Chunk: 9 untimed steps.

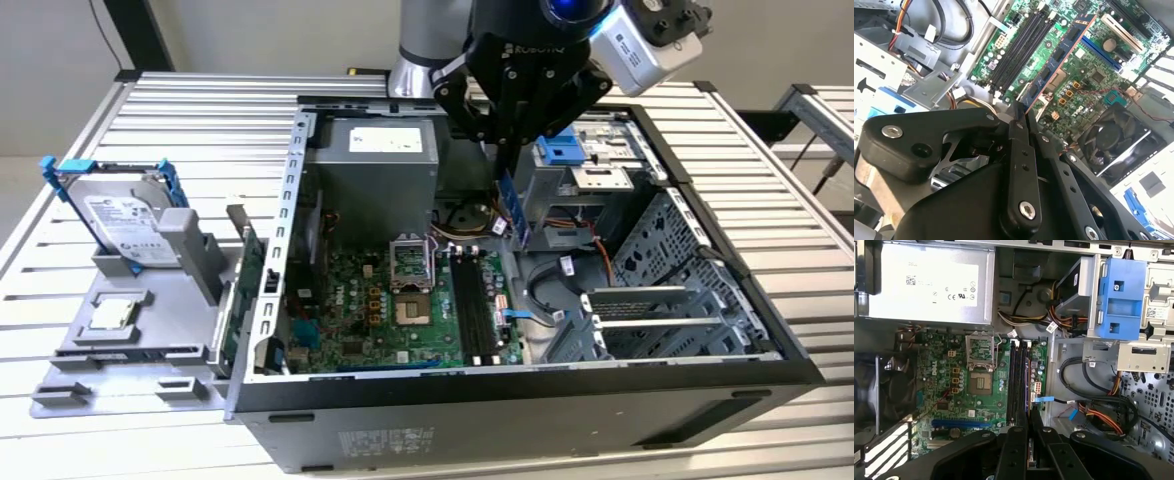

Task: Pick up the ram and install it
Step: 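Insert the ram into the slot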

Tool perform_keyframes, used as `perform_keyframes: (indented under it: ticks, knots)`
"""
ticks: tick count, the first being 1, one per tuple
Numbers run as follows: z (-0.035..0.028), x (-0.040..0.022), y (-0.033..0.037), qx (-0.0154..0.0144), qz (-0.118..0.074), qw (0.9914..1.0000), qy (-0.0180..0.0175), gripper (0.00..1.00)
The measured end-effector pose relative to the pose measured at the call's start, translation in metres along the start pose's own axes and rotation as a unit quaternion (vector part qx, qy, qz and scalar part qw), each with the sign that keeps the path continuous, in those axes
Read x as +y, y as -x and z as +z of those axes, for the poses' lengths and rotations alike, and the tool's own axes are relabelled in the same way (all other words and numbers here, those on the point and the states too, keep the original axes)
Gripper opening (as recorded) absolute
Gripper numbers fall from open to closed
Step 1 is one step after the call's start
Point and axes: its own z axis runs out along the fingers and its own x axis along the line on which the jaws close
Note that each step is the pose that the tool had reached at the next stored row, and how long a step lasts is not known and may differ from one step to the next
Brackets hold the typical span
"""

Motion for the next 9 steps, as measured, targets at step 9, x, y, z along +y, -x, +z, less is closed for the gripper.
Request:
perform_keyframes:
  ticks: [9]
  knots:
    - [0.0022, 0.0001, -0.0001, 0.0000, 0.001, 1.00000, -0.0004, 0.00]
